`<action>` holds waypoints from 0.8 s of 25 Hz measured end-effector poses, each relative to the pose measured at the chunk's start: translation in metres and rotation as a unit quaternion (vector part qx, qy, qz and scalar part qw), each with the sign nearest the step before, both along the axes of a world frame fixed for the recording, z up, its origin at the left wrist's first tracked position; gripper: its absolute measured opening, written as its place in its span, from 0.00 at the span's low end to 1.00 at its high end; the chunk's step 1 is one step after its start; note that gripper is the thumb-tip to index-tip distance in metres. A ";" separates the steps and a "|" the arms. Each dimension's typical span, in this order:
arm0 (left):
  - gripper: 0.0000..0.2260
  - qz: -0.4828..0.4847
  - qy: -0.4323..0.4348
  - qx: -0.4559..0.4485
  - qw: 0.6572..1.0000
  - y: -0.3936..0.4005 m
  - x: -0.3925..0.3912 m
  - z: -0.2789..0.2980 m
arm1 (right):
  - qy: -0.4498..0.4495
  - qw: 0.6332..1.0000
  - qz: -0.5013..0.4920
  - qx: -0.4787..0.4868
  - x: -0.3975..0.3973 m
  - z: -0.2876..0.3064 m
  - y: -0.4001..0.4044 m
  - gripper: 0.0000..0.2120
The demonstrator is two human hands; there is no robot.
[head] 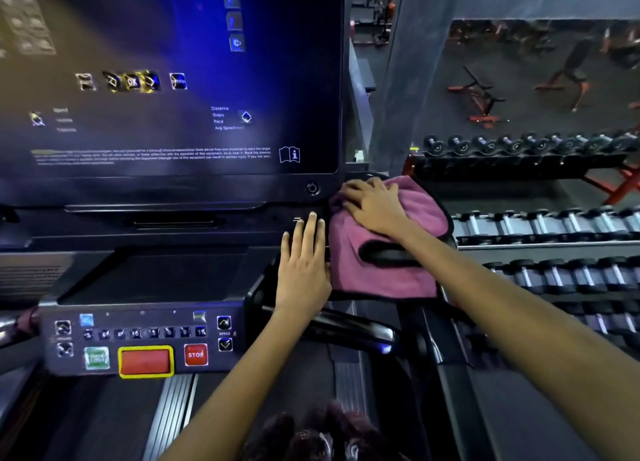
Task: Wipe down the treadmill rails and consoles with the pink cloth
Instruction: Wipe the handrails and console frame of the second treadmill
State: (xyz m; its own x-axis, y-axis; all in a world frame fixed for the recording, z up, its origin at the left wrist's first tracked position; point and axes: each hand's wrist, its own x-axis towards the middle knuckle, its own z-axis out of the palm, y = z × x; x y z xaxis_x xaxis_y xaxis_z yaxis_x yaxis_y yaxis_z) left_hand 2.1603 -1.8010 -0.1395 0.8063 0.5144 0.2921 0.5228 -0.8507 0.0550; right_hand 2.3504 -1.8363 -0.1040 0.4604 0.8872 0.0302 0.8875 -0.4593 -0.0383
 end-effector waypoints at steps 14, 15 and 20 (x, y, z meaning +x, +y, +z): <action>0.26 0.009 -0.019 -0.013 1.000 -0.004 0.000 0.004 | 0.074 0.997 0.018 0.019 0.043 0.001 -0.002 0.22; 0.25 0.010 -0.017 -0.013 1.000 -0.004 0.001 0.004 | 0.059 0.998 -0.008 0.016 0.038 0.003 0.008 0.21; 0.26 0.007 -0.019 -0.022 1.000 -0.002 0.001 0.004 | 0.038 0.999 0.036 0.008 -0.005 -0.002 0.015 0.25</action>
State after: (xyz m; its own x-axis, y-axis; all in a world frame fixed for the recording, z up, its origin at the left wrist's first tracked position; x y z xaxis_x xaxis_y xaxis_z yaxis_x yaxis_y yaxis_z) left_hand 2.1615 -1.8032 -0.1351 0.7879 0.5379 0.2998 0.5307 -0.8401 0.1126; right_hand 2.3453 -1.8214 -0.1060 0.3964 0.9180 0.0123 0.9126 -0.3925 -0.1147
